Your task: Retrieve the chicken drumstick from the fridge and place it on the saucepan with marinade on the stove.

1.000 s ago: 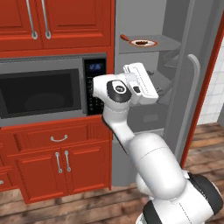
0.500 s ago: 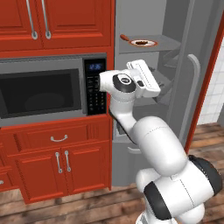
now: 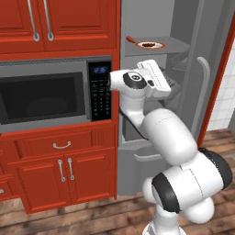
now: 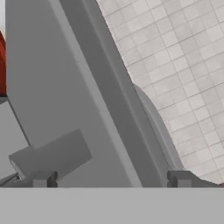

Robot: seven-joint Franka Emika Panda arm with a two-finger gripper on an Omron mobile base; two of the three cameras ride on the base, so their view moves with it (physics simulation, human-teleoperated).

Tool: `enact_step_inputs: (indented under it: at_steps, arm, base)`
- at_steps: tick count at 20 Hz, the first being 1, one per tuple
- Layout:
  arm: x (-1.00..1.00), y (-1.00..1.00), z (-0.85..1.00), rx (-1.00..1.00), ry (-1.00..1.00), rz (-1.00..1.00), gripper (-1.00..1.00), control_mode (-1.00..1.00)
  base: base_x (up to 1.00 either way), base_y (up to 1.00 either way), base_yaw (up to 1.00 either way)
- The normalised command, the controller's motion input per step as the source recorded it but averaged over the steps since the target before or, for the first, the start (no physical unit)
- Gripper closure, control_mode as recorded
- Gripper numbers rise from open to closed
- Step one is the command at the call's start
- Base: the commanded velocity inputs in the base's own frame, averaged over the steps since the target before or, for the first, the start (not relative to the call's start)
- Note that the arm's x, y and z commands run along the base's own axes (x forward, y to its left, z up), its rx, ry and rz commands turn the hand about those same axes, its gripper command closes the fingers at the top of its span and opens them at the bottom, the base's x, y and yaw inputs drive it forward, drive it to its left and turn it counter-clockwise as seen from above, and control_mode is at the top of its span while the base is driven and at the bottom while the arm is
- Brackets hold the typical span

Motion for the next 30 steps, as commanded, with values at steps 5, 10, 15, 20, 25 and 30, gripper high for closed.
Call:
enact_step_inputs:
  at_steps: [5, 10, 15, 20, 25, 30]
  arm:
    - [0.02, -0.35, 0.0, 0.0, -0.01, 0.0, -1.0, -1.0]
    - [0.02, -0.3, 0.0, 0.0, 0.0, 0.0, -1.0, -1.0]
    - [0.0, -0.26, 0.0, 0.0, 0.0, 0.0, -1.0, -1.0]
    - [0.0, -0.25, 0.0, 0.0, 0.0, 0.0, -1.0, -1.0]
    - [-0.05, -0.3, 0.0, 0.0, 0.0, 0.0, -1.0, -1.0]
    - [-0.21, -0.41, 0.0, 0.0, 0.0, 0.0, -1.0, -1.0]
  base:
    - [0.0, 0.0, 0.0]
    - [0.0, 0.0, 0.0]
    - [0.0, 0.0, 0.0]
    - [0.0, 0.0, 0.0]
    - [0.0, 0.0, 0.0]
    - [0.0, 0.0, 0.0]
